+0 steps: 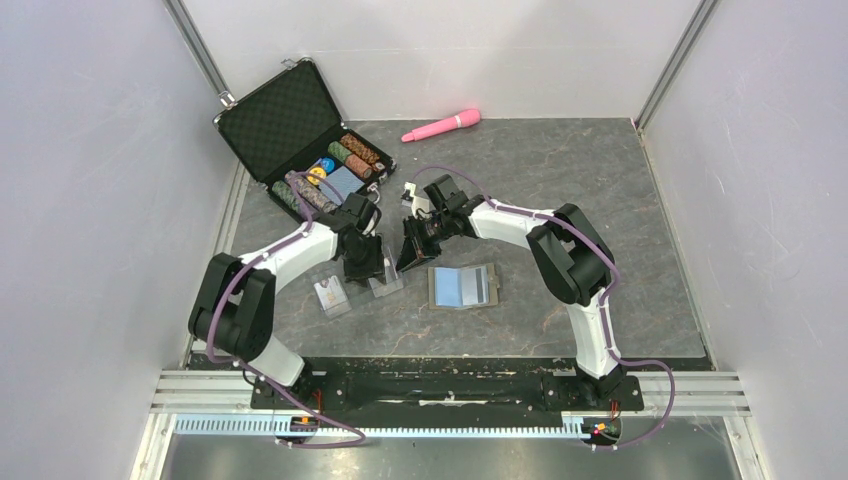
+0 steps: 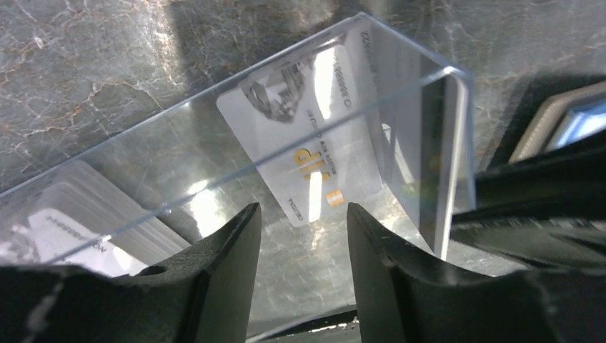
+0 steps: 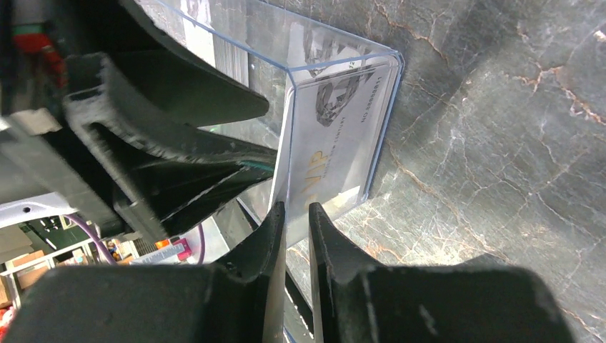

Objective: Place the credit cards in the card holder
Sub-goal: Pick up the credit card from the storage box.

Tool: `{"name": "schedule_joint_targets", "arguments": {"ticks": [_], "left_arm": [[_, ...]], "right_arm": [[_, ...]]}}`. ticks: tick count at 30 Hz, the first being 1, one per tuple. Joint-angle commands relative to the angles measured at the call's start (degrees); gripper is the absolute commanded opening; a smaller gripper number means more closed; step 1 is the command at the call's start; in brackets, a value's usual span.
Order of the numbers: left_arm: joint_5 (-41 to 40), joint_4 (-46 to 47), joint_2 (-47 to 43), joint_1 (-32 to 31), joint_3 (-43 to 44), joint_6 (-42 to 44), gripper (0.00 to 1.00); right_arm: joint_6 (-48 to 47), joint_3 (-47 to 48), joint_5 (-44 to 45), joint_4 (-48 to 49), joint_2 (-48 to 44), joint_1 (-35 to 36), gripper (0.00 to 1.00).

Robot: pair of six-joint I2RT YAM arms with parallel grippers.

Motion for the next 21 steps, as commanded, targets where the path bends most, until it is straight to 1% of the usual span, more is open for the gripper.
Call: {"name": "schedule_joint_targets", "arguments": {"ticks": [1, 6, 8, 11, 12, 15, 18, 21], "left_arm": [[2.3, 4.7, 2.5, 1.6, -2.2, -3.7, 0.55], [5.9, 10.5, 4.1, 3.1, -5.7, -6.5, 0.52], [7.1, 12.3, 4.9, 3.6, -6.6, -7.3, 0.47], [8.1, 14.1, 5.1, 3.9, -7.4, -7.8, 0.33], [8.4, 14.4, 4.9, 3.9, -7.5, -7.8, 0.25], [9.1, 14.3, 4.1, 3.9, -7.2, -7.6, 0.09], [10.7, 14.6, 3.2, 3.9, -6.7, -7.4, 0.03], [11.4, 13.5, 2.2, 3.8, -5.5, -7.1, 0.02]], "right_arm": [[-1.5, -1.7, -0.2, -1.5, -1.6, 1.0, 0.13], [-1.7, -2.0, -0.2, -1.5, -1.9, 0.9, 0.13], [-1.7, -1.9, -0.2, -1.5, -1.9, 0.9, 0.13], [-1.8, -1.8, -0.2, -1.5, -1.9, 0.9, 0.13], [-1.8, -1.8, -0.2, -1.5, -1.9, 1.0, 0.13], [-1.8, -1.8, -0.2, -1.5, -1.9, 0.9, 0.13], [-1.9, -1.8, -0.2, -1.5, -1.8, 1.0, 0.13], [-1.9, -1.8, -0.4, -1.5, -1.6, 0.9, 0.13]]}}
